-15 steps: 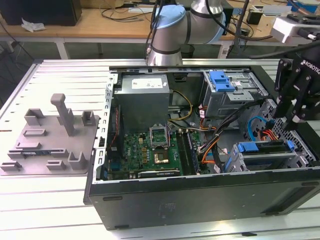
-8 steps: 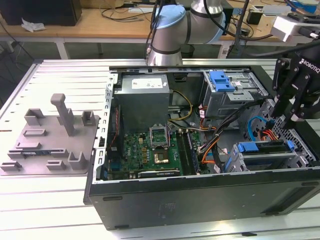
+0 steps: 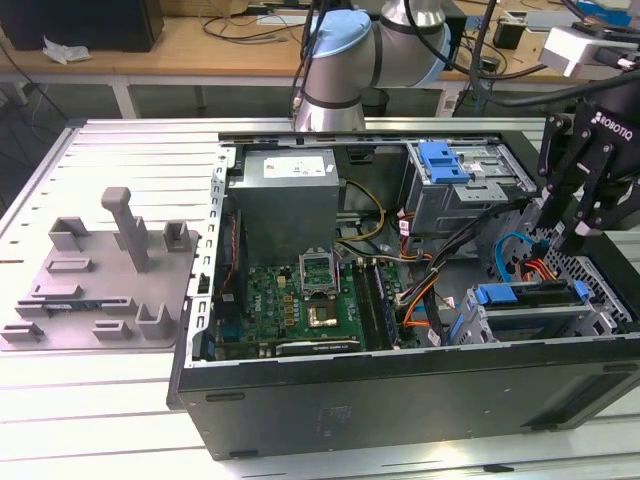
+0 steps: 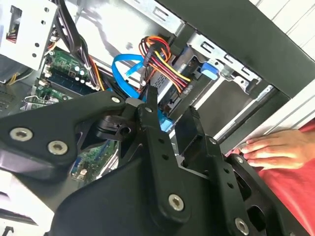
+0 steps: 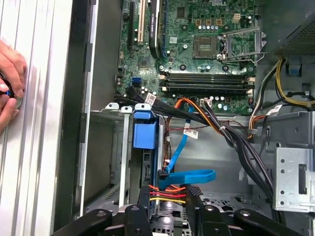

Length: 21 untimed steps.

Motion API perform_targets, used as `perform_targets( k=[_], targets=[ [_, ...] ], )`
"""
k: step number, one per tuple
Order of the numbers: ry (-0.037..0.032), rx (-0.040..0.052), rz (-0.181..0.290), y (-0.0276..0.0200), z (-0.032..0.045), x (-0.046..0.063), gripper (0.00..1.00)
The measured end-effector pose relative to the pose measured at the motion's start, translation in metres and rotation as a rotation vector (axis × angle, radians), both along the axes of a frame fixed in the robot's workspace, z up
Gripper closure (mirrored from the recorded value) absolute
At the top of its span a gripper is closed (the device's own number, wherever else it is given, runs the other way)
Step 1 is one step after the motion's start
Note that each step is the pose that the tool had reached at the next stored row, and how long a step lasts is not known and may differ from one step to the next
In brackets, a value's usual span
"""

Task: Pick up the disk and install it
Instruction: 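Insert the second disk wire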

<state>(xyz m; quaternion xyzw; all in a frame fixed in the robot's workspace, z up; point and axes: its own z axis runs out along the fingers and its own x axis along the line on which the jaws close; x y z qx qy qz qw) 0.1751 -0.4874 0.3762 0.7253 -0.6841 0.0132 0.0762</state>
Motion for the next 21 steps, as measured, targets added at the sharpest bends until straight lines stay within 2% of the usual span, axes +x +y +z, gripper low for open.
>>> perform_targets(
  k=[6, 7, 8, 12, 17, 21],
  targets=[
    [0.0000, -0.0002, 0.000, 0.0000, -0.0040, -0.0007, 0.58],
    [-0.0011, 0.0054, 0.000, -0.0006, -0.0043, -0.0013, 0.58],
    [-0.0032, 0.0164, 0.000, -0.0015, -0.0042, -0.0013, 0.58],
    [-0.0032, 0.0181, -0.002, -0.0055, -0.0043, -0.0015, 0.58],
    [-0.0033, 0.0087, -0.002, -0.0056, -0.0045, -0.0020, 0.58],
    [-0.0025, -0.0124, -0.002, -0.0055, -0.0051, -0.0027, 0.58]
  ],
)
